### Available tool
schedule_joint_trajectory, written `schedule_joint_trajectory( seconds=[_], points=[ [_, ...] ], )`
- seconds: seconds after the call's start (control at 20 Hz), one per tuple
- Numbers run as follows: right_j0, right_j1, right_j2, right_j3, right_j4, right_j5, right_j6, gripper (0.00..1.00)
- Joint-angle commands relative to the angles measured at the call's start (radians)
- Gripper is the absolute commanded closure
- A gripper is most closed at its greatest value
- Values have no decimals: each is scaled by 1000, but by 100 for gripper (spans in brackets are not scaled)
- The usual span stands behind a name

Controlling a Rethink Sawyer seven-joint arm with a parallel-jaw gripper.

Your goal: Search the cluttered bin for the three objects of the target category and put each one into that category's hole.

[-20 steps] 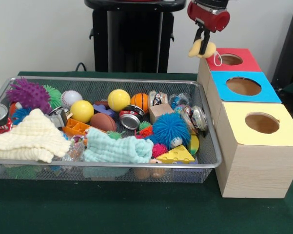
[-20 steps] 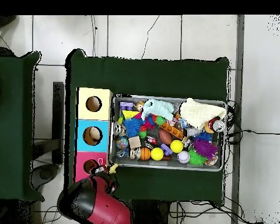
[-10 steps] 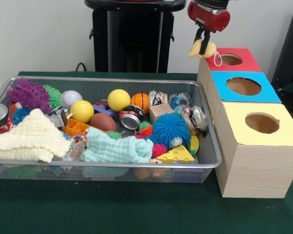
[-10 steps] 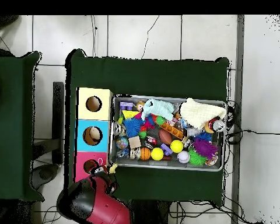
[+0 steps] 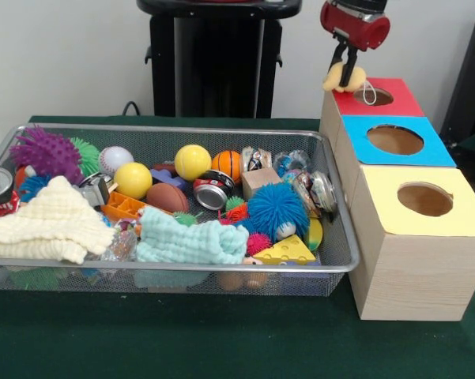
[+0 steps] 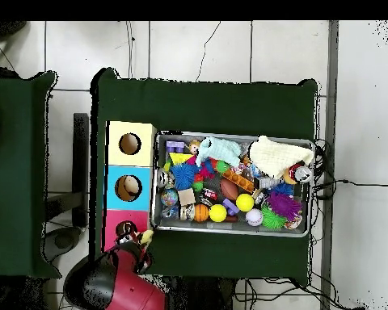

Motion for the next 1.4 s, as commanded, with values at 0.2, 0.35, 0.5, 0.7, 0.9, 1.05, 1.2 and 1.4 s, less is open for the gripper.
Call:
schedule_joint_trajectory(
  seconds=[0.2, 0.35, 0.5, 0.7, 0.9, 1.05, 1.2, 1.4],
  points=[
    [53, 57, -14, -102, 73, 121, 358, 100],
    [78, 75, -32, -118, 76, 129, 378, 100],
    [75, 87, -28, -116, 76, 109, 376, 100],
    [47, 80, -11, -101, 70, 85, 356, 100],
    [113, 120, -104, -169, 46, 182, 415, 100],
    [191, 166, -210, -241, 25, 291, 484, 100],
    [248, 177, -283, -274, 16, 359, 528, 100],
    [253, 150, -290, -268, 20, 392, 532, 100]
  ],
)
